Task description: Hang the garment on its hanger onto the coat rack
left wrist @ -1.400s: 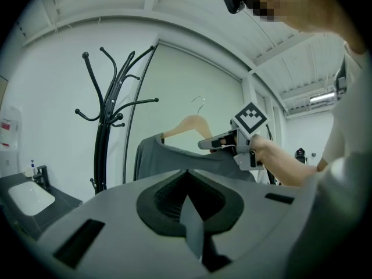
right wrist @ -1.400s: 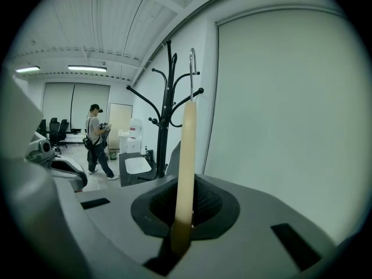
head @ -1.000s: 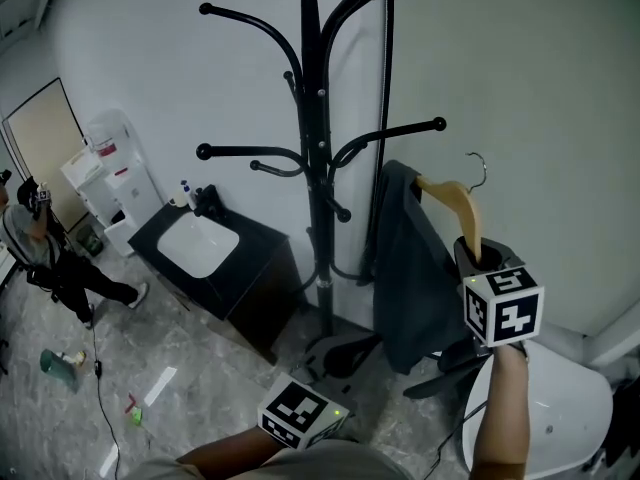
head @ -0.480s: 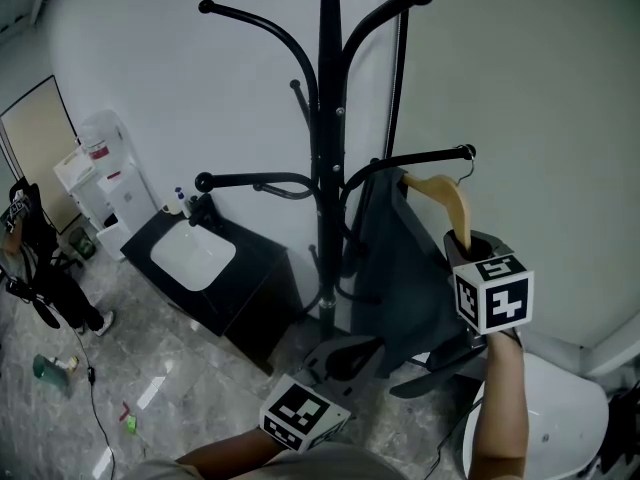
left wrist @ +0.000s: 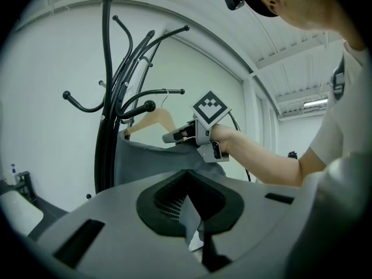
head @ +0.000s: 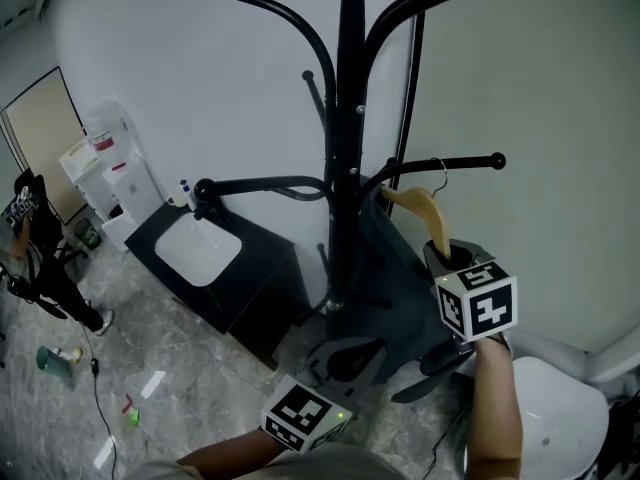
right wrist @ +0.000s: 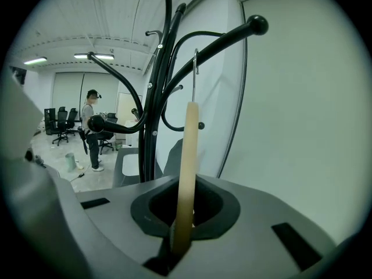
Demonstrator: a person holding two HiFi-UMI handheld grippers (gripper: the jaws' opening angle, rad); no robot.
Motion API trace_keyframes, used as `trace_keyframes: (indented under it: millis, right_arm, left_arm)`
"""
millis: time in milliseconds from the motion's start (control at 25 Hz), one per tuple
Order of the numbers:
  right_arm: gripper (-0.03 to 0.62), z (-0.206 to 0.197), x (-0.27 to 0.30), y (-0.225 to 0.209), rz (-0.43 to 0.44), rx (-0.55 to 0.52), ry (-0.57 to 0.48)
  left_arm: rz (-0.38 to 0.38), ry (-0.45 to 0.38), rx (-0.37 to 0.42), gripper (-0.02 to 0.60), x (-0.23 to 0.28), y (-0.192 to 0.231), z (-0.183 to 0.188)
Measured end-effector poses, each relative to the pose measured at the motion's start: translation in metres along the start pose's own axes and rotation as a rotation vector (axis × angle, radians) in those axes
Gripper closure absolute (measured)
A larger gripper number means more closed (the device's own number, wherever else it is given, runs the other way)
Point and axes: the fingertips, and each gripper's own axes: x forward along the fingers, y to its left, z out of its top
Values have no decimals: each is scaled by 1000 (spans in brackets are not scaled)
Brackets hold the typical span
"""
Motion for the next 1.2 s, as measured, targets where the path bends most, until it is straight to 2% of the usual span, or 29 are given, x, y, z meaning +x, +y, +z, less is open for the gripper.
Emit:
trace_keyframes:
  millis: [360,480,560,800,920,1200]
  right_arm:
    - [560,-5,42,42,176,-86,11]
    - [487,-9,47,48,210,-89,3]
    - [462,-8,44,49,213,-85,-17]
    - [466,-10,-6,31,140,-19,-135]
    - [530,-32,-38,34,109,30,-152]
    - [577,-84,-90,64,152,196,-184]
  left_arm:
    - [30,13,0,577,4,15,-3]
    - [35,18,-3,577,4,18,-6]
    - [36,25,-8,577,5,18,-10]
    - [30,32,-2,577,14,9,-12]
    - [35,27,2,577,16,2,-9]
    - [17,22,2,577,24,-36,-10]
